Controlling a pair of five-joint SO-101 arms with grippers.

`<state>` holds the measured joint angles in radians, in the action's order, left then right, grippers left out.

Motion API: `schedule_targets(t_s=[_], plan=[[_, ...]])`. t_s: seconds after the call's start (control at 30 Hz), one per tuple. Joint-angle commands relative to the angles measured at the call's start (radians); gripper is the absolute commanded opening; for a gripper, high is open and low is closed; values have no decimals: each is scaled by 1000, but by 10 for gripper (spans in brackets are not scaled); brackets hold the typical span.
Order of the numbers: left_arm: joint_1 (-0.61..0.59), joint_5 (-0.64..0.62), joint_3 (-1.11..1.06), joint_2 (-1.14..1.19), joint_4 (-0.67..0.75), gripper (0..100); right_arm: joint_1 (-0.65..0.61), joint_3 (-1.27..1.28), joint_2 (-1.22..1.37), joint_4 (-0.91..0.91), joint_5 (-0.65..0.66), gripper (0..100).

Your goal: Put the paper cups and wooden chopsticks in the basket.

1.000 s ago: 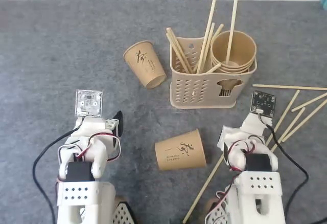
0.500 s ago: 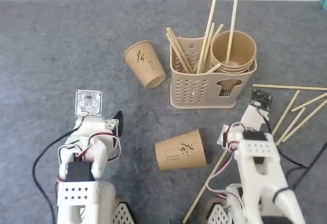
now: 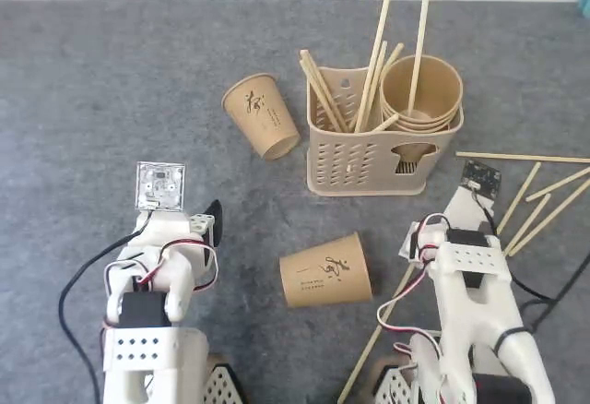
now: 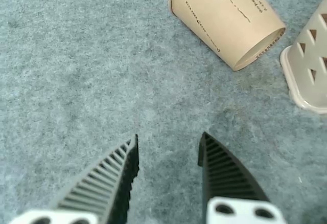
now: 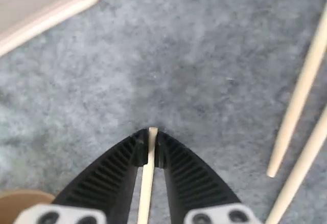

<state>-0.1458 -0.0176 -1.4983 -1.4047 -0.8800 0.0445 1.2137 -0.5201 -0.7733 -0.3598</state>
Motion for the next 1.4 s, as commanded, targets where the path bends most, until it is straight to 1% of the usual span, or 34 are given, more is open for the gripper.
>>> schedule_targets(t_s=[0.0,0.1,0.17,0.27,0.37,0.5,0.67,0.87,0.97,1.03,1.13,1.27,1.37], plan=[[5,12,15,-15,28,185,54,-38,-41,-1,25,8],[5,12,15,-15,28,185,134,-71,-151,-84,35,8],[5,12,15,-15,29,185,203,-118,-259,-171,74,8],[5,12,15,-17,29,185,266,-178,-444,-286,94,8],[5,12,15,-17,29,185,275,-204,-648,-360,97,8],[5,12,15,-17,31,185,274,-204,-901,-404,98,8],[6,12,12,-9,43,185,280,-203,-1106,-390,203,8],[8,12,8,-9,41,185,280,-224,-1152,-377,224,8],[66,14,1,-9,43,186,275,-241,-1152,-374,222,8],[83,14,-5,-9,43,185,275,-261,-1152,-369,222,8],[51,14,-5,-9,37,185,282,-319,-1152,-375,226,7],[46,14,-7,-8,35,185,282,-433,-1152,-380,262,7],[46,14,-7,-8,34,185,282,-511,-1152,-380,267,7]])
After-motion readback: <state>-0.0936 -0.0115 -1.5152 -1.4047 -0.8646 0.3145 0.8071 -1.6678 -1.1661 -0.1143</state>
